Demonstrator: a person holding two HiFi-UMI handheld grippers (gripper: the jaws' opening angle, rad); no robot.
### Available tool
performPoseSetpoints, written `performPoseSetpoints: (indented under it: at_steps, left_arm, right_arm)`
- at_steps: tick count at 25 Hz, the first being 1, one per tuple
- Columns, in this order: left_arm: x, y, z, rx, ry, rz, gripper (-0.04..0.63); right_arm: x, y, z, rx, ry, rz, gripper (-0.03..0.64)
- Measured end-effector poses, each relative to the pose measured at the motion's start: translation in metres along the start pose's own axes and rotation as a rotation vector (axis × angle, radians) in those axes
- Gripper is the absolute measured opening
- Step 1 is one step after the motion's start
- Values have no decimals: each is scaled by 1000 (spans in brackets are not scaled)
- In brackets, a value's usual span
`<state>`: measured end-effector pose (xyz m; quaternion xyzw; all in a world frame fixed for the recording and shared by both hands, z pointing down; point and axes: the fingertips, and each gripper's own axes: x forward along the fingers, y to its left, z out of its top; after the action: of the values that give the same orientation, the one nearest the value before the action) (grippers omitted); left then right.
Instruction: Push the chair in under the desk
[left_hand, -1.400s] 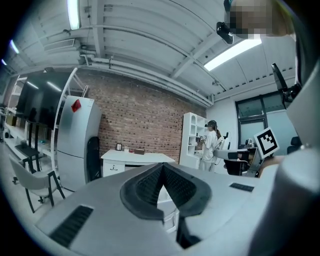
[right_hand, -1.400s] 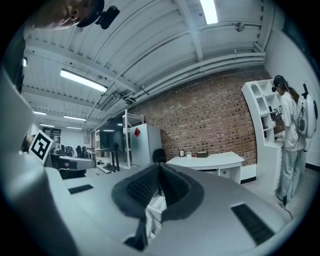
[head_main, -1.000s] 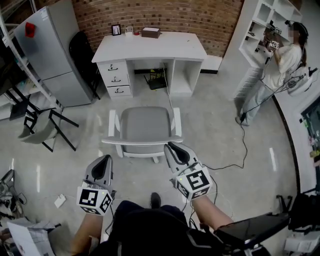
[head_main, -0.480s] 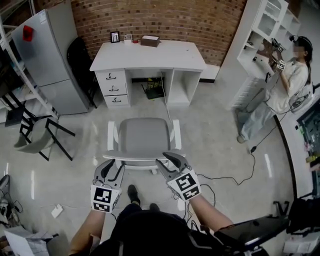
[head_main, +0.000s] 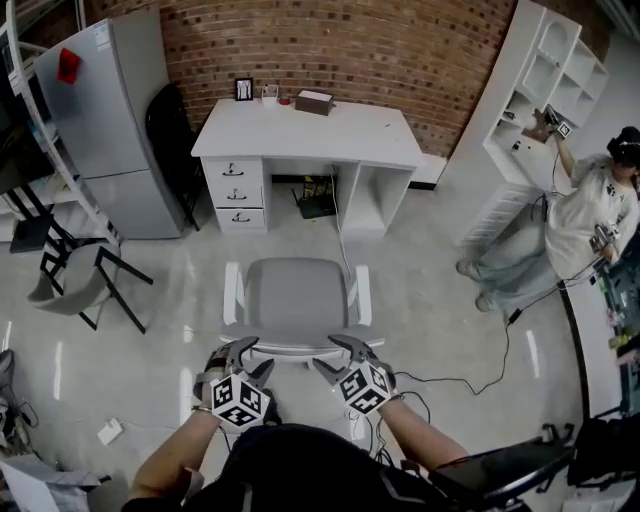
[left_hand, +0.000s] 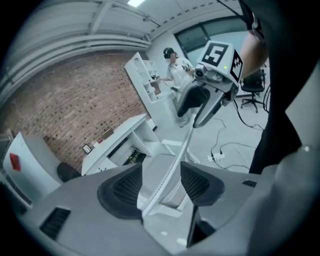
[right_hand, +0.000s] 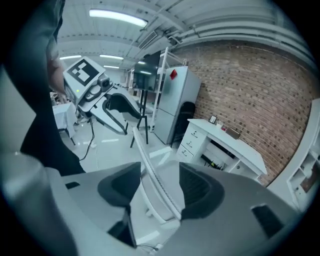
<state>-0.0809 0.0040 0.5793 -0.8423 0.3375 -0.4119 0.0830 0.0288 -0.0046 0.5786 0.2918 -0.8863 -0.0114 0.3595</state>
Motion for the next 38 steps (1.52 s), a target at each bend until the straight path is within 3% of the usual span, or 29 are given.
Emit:
performPoseSetpoints:
  at_steps: [4,6,9,13,15,19,26,33,38]
  left_arm:
    - [18,-9,-14,120,76,-44,236]
    - [26,-11,-19,145,94,-58,236]
    - [35,-7,-27,163,105,-28,236]
    - [46,-5,-35,255,136,-22,233]
    - [50,-9,-38,283,147,-41,154]
    - [55,-19,-39,309,151,-82,103]
    - [65,-19,-46,396,217,-114,121]
    - [71,-21,-46,395,219,-155,121]
    - [74,-22,-49,421,254,-169,115]
  right_arm:
    - [15,3,-16,-90,79,8,261]
    - [23,4,-23,-122,111,11,261]
    - [36,8,-33,-151,154,25,259]
    - [51,8,-38,-192,203,28,252]
    - [55,8,-41,-217,226,28,235]
    - [60,8,-48,-259,261,45,205]
    - [68,8,-56,-277,288,75,174]
    - [74,12,-65,-404,340,99,122]
    - [77,16,-68,-402,379,157,106]
